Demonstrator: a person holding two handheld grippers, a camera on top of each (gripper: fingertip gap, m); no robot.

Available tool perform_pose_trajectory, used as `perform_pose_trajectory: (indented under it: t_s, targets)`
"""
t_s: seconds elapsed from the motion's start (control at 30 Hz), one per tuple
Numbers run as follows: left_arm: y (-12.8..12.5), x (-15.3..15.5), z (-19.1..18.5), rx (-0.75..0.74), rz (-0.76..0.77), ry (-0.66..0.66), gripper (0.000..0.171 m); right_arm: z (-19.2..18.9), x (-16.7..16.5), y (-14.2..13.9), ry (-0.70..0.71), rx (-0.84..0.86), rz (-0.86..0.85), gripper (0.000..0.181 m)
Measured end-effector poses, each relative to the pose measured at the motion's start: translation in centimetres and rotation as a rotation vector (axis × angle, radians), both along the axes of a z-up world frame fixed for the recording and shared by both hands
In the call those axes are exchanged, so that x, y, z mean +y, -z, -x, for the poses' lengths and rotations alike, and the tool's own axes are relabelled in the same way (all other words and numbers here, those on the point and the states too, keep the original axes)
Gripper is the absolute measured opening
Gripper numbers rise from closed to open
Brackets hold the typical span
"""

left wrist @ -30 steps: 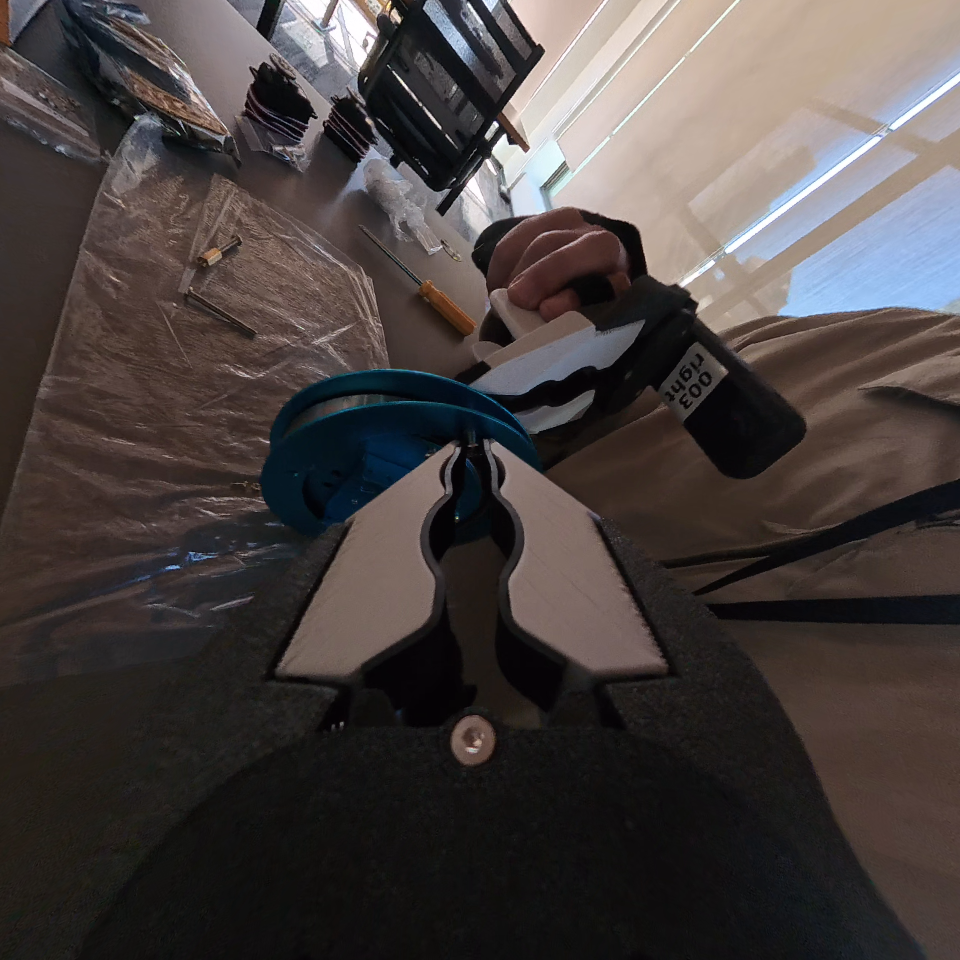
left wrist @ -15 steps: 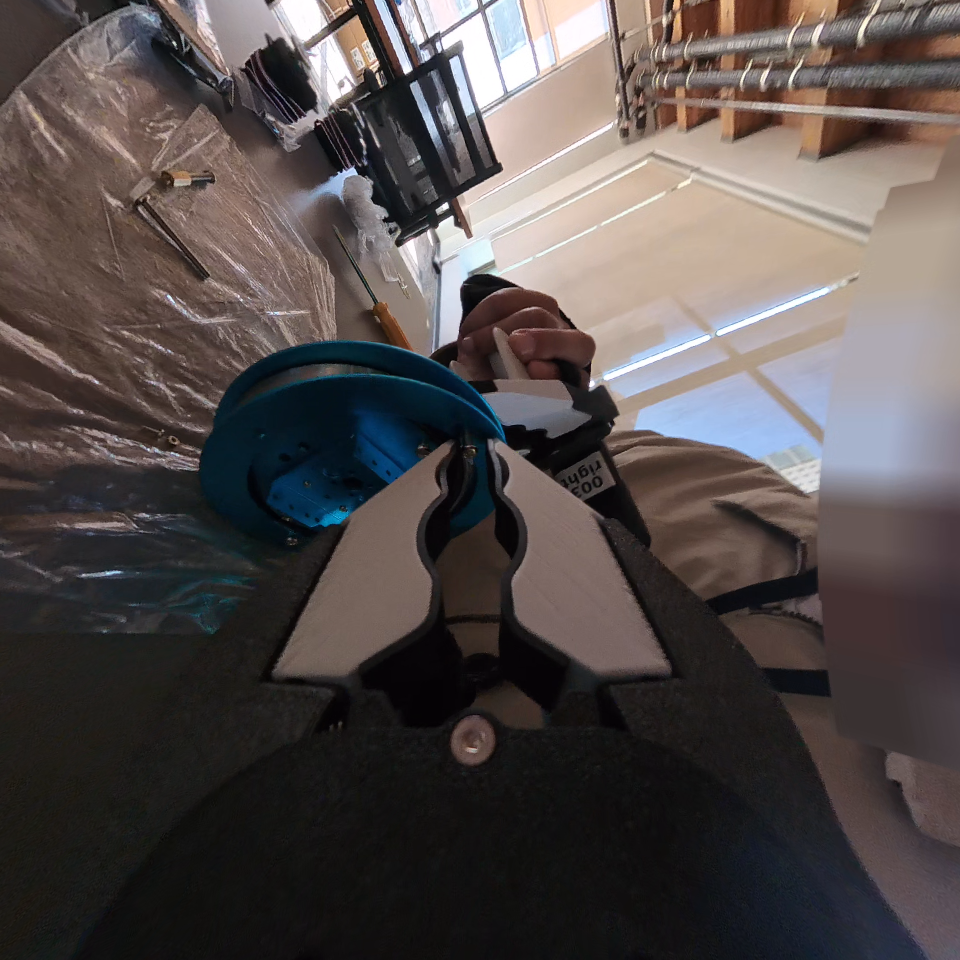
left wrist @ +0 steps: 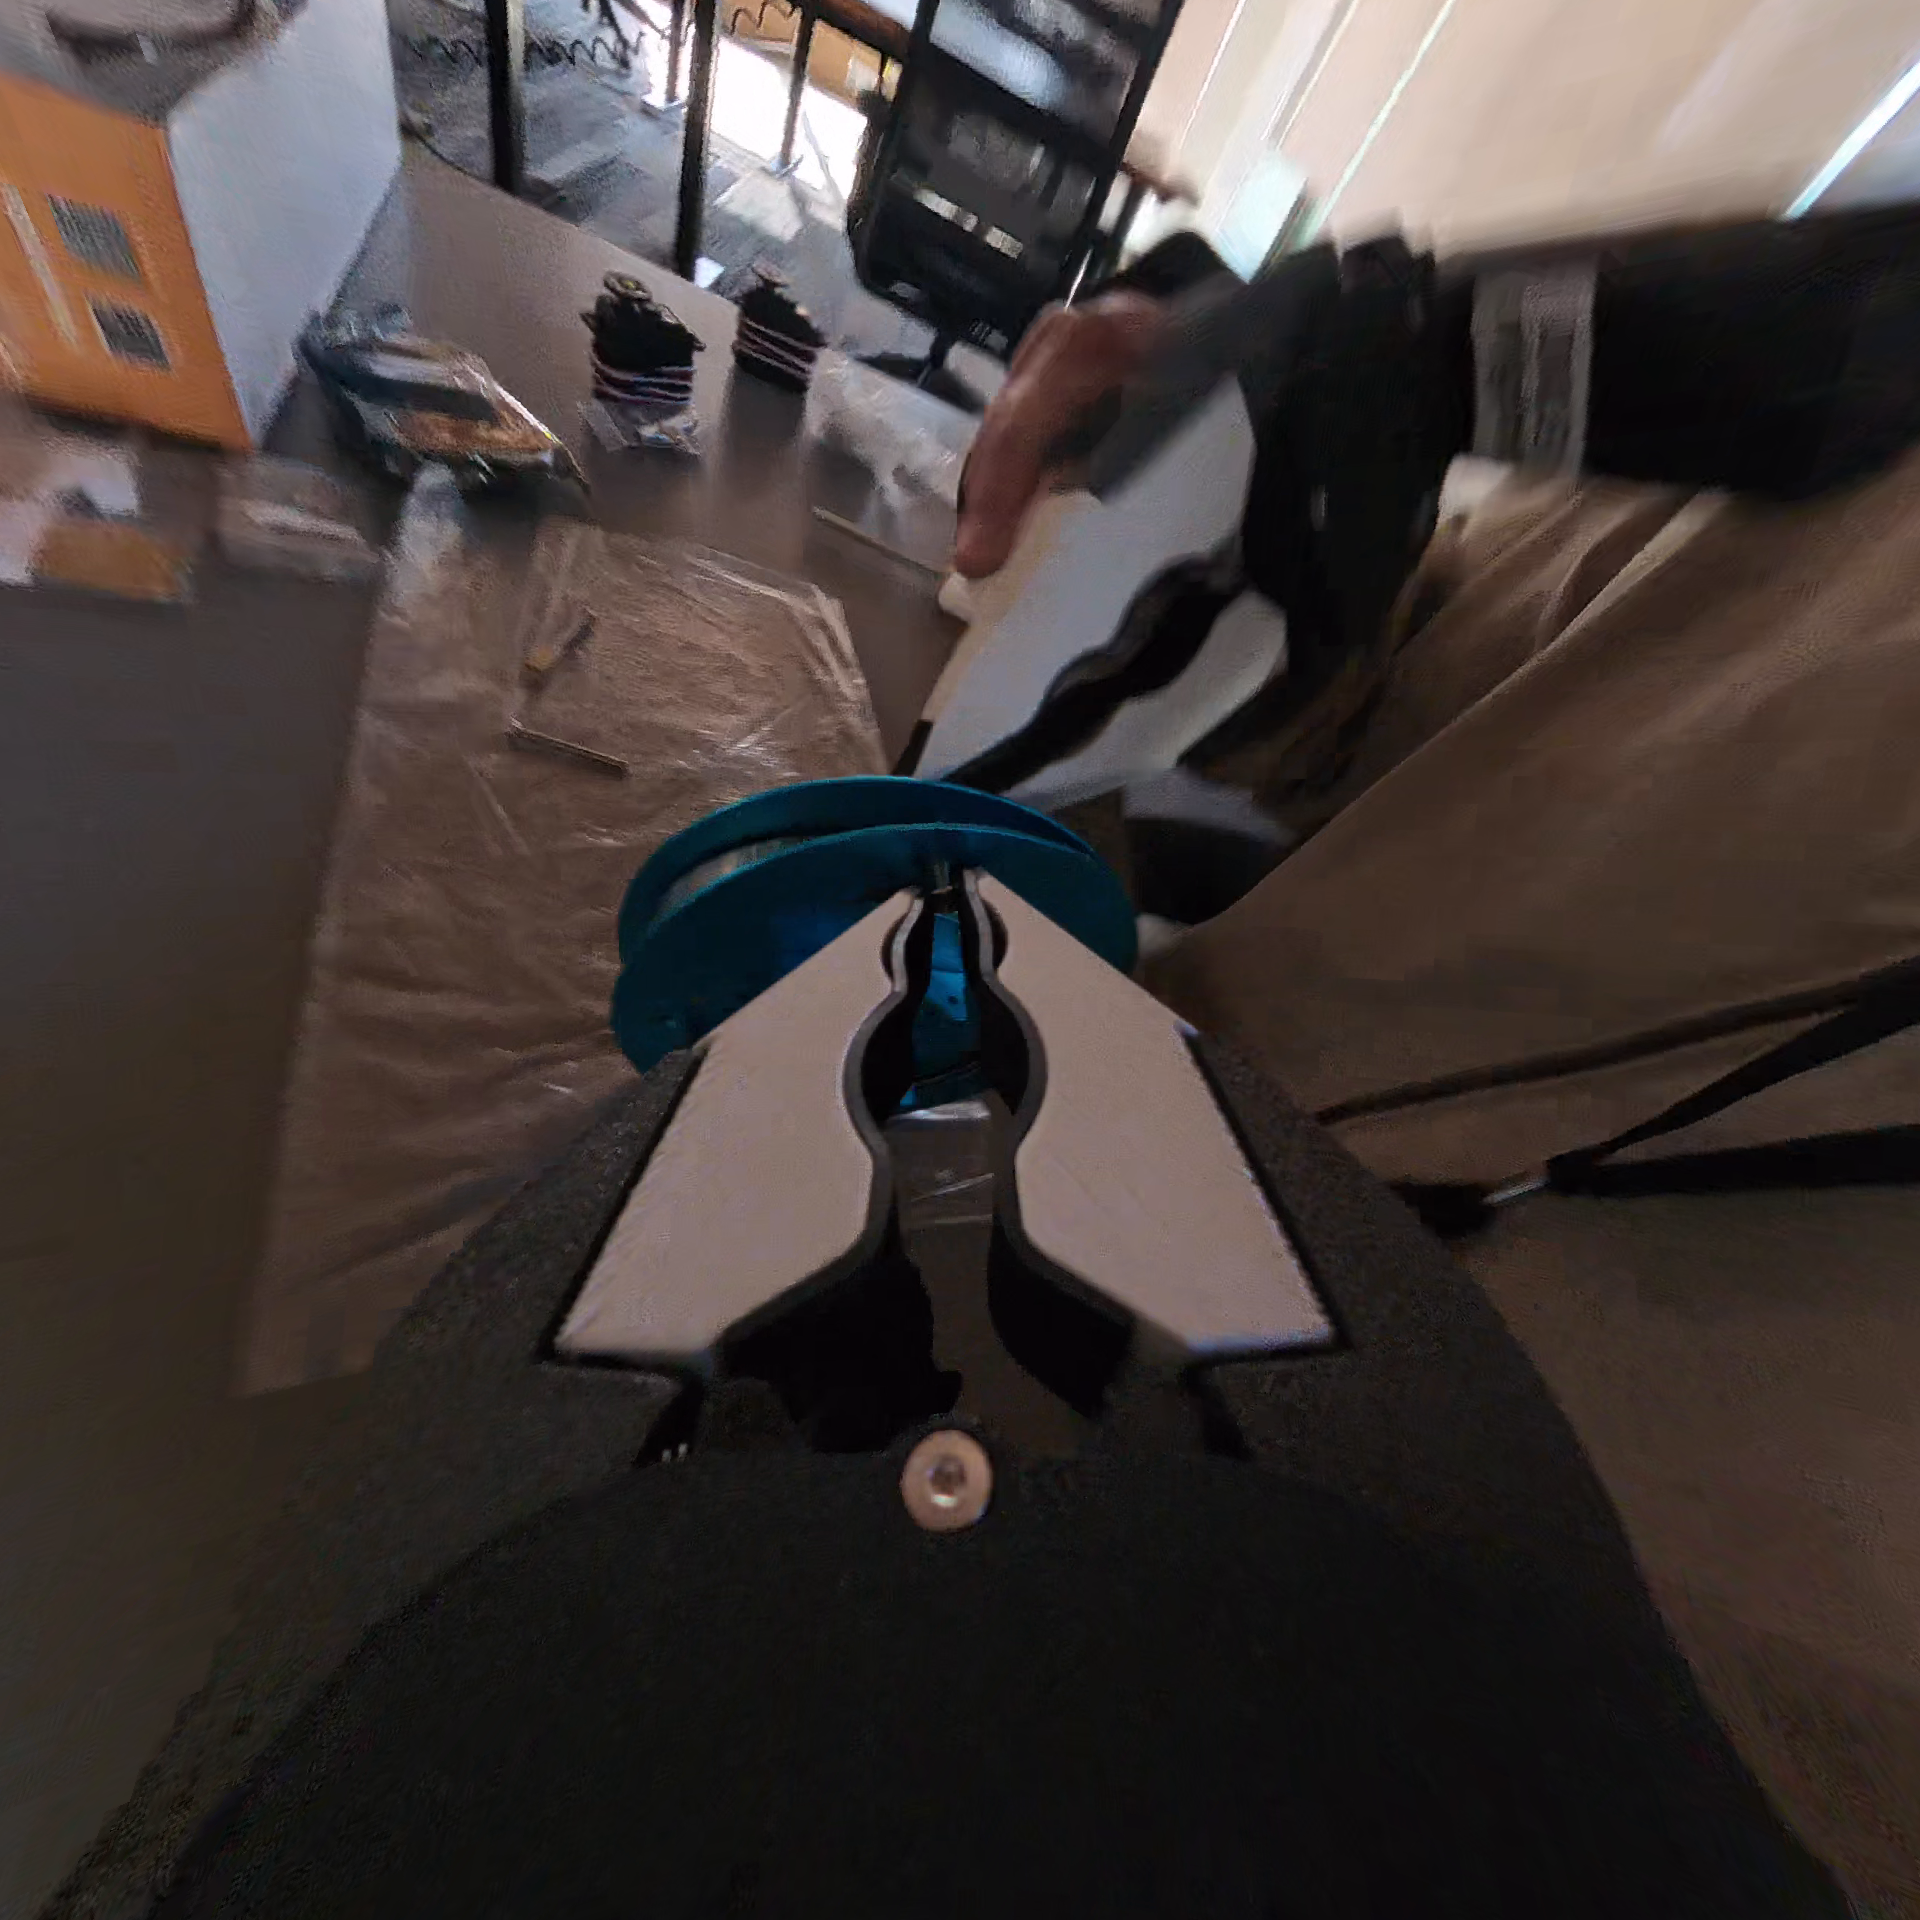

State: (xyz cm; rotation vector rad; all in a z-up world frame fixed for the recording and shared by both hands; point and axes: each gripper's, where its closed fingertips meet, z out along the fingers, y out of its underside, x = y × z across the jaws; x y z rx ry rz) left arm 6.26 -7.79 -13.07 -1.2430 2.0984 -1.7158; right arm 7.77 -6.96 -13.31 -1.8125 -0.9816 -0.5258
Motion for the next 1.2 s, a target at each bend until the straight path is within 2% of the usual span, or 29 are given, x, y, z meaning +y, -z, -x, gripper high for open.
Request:
perform_pose_trajectory:
  t_s: [0.13, 0.33, 0.53, 0.6, 0.63, 0.7, 0.73, 0.8, 0.87, 0.97, 1.0, 1.03, 1.2]
  targets:
    - [0.3, -0.3, 0.0, -0.2, -0.369, 0.035, 0.001, 0.2, -0.4, 0.2, -0.035, 0.308, 0.226, 0.004]
    - [0.5, 0.2, -0.6, -0.462, -0.82, 0.042, 0.001, 0.0, -0.5, 0.4, -0.045, 0.631, 0.541, 0.004]
    - [0.6, 0.4, -0.9, -0.661, -1.111, 0.029, 0.001, 1.0, -1.7, 0.4, -0.067, 1.086, 0.989, 0.004]
    - [0.6, 0.7, -1.0, -0.749, -1.222, 0.029, 0.001, 1.1, -1.6, 0.3, -0.053, 1.29, 1.133, 0.004]
    - [0.6, 0.7, -1.0, -0.762, -1.229, 0.028, 0.0, 1.2, -1.7, 0.2, -0.054, 1.4, 1.21, 0.004]
    - [0.9, 0.8, -0.9, -0.742, -1.2, 0.028, 0.0, 1.5, -1.9, 0.0, -0.073, 1.577, 1.323, 0.004]
    - [0.9, 0.7, -0.9, -0.72, -1.159, 0.017, 0.0, 1.5, -1.9, -0.1, -0.088, 1.614, 1.323, 0.003]
    - [0.8, 0.5, -0.9, -0.643, -1.023, -0.01, 0.0, 1.4, -1.9, 0.0, -0.113, 1.559, 1.256, 0.003]
    - [1.5, 0.4, -0.8, -0.477, -0.838, -0.014, 0.0, 1.0, -1.7, 0.1, -0.113, 1.414, 1.125, 0.004]
    - [1.3, 0.0, -0.6, -0.248, -0.452, -0.032, 0.0, 0.3, -1.3, 0.3, -0.094, 1.132, 0.892, 0.003]
    - [0.8, -0.1, -0.6, -0.19, -0.319, -0.03, 0.009, 0.2, -1.2, 0.3, -0.096, 1.014, 0.798, 0.004]
    - [0.2, -0.1, -0.5, -0.142, -0.186, -0.024, 0.012, 0.1, -1.1, 0.4, -0.1, 0.895, 0.714, 0.004]
    - [-0.4, 1.0, -1.5, 0.073, 0.191, -0.046, 0.011, -0.5, -0.2, 0.3, -0.048, 0.399, 0.359, 0.004]
